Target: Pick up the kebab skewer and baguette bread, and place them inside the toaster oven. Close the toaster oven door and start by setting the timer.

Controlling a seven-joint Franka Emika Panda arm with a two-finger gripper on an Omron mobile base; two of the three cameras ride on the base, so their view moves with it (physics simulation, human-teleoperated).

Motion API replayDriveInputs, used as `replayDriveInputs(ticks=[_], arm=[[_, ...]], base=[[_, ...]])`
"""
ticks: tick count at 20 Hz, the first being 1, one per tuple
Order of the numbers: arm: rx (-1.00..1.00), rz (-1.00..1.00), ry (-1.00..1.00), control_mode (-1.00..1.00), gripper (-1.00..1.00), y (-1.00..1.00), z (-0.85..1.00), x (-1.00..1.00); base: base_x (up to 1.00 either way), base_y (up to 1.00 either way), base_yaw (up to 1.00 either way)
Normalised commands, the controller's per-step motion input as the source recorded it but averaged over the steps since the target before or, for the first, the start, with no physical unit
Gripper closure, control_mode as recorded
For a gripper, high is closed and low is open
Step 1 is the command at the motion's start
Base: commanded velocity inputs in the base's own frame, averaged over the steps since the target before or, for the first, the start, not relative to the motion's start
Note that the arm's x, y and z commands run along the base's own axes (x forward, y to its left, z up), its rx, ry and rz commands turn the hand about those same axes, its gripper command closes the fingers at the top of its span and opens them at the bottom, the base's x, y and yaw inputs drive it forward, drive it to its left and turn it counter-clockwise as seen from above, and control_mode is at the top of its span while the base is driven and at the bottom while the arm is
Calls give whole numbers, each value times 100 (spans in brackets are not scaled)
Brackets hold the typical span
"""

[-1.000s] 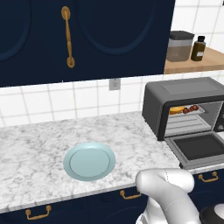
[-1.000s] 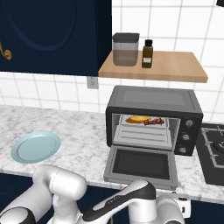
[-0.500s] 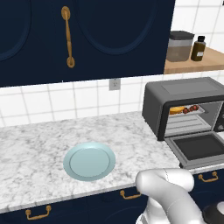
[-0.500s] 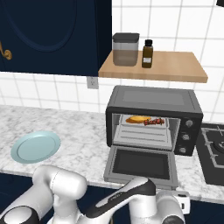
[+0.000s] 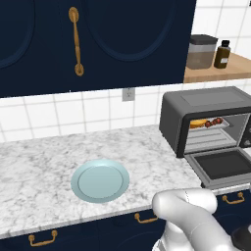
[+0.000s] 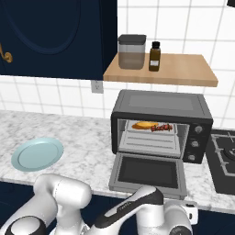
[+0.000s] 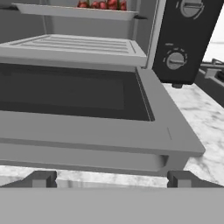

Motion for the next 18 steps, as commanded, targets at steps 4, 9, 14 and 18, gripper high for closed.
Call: replayDriveInputs(ticks=[4, 9, 14, 18], arm=[[0, 0, 1, -100, -100, 0, -6, 13], [0, 0, 1, -100, -100, 0, -11, 10], [0, 0, 3, -100, -100, 0, -19, 1], [0, 0, 0, -100, -100, 0, -5, 11]], base=[[0, 0, 0], [0, 0, 0], [0, 0, 0], [0, 0, 0]])
